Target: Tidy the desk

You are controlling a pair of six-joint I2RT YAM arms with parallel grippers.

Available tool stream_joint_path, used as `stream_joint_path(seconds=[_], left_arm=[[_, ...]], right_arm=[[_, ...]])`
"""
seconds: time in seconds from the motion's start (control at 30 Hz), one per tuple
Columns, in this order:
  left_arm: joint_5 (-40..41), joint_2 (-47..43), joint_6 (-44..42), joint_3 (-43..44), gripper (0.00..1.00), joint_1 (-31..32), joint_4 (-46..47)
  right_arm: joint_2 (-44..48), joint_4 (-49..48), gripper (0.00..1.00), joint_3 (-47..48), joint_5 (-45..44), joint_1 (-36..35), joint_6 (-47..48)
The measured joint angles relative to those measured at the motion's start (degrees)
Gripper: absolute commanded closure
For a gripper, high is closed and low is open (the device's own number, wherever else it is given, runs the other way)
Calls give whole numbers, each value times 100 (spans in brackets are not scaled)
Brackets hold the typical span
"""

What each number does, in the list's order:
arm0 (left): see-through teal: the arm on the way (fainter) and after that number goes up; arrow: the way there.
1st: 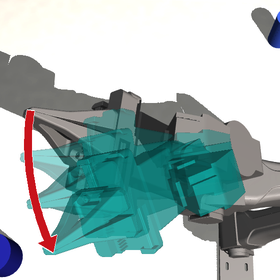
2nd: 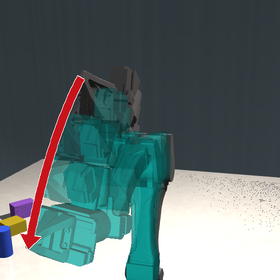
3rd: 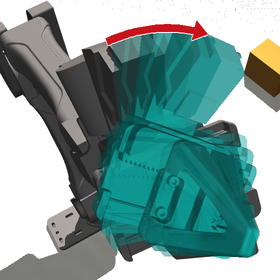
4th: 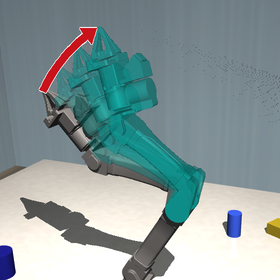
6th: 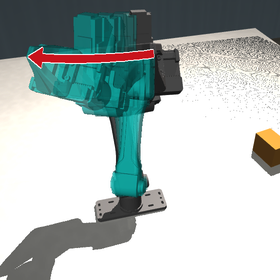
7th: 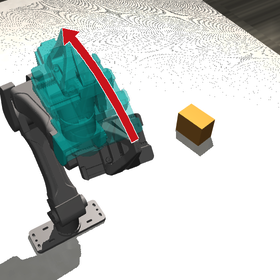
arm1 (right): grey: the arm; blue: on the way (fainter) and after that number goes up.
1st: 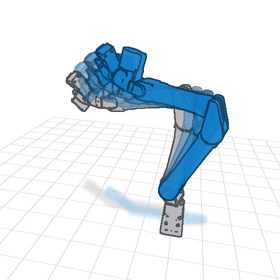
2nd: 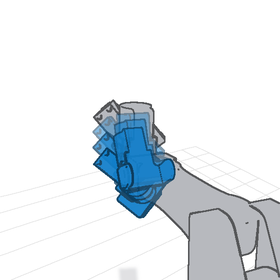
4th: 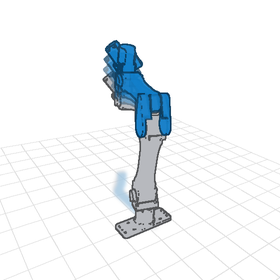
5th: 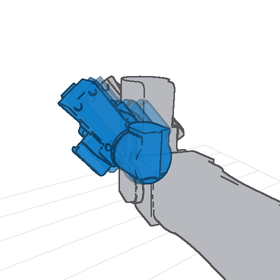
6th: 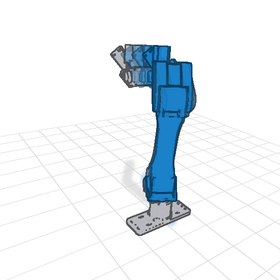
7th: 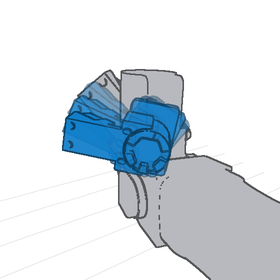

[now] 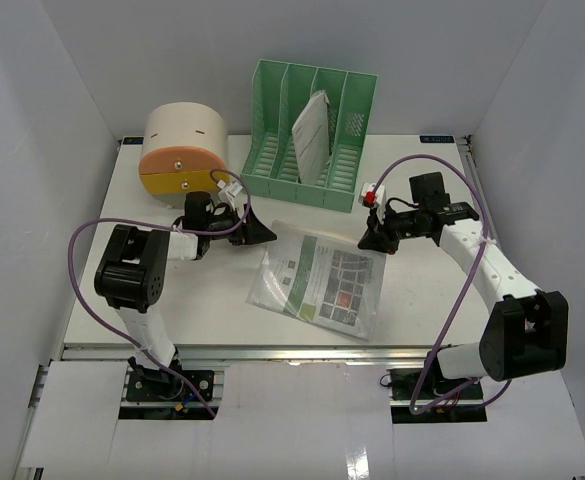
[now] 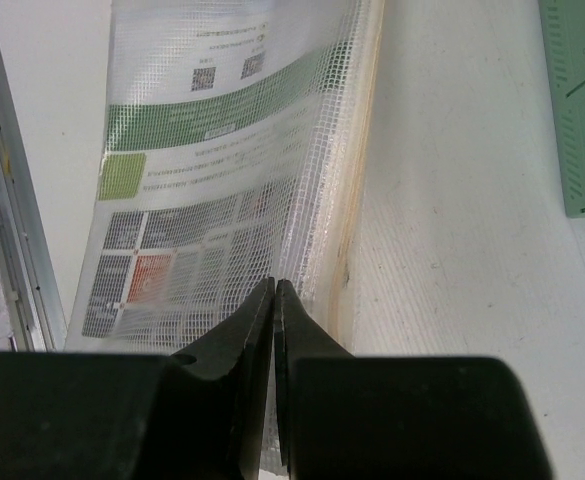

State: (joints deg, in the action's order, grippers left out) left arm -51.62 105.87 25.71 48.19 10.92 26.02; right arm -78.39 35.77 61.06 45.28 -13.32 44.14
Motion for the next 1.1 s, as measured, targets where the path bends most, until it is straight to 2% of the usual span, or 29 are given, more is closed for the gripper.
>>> stream_joint_path(seconds=[0.27,0.5,0.53,0.67,0.7,0.77,1.0,1.1], left_arm=[[-79,530,123,81,2,38,389],[-144,864,111,428,2,373,599],[-165,916,120,483,2,409,626],[-188,1007,54,618,2,485,589],[-178,996,0,618,2,485,543],[-92,931,-127,618,2,486,391],[717,146,-548,382,2,482,-345],[1126,-633,-608,65,2,472,-533]], right_arm=[[79,35,92,0,75,-71,-2],[107,37,92,0,161,-185,-4],[119,35,83,0,161,-195,-4],[138,-95,25,-114,49,-212,-19],[123,-154,18,-196,-44,-214,-57],[-92,-218,10,-316,-193,-218,-38],[-1455,-756,10,-421,-1075,-323,-265],[-2011,-973,10,-275,-1441,-462,-369]])
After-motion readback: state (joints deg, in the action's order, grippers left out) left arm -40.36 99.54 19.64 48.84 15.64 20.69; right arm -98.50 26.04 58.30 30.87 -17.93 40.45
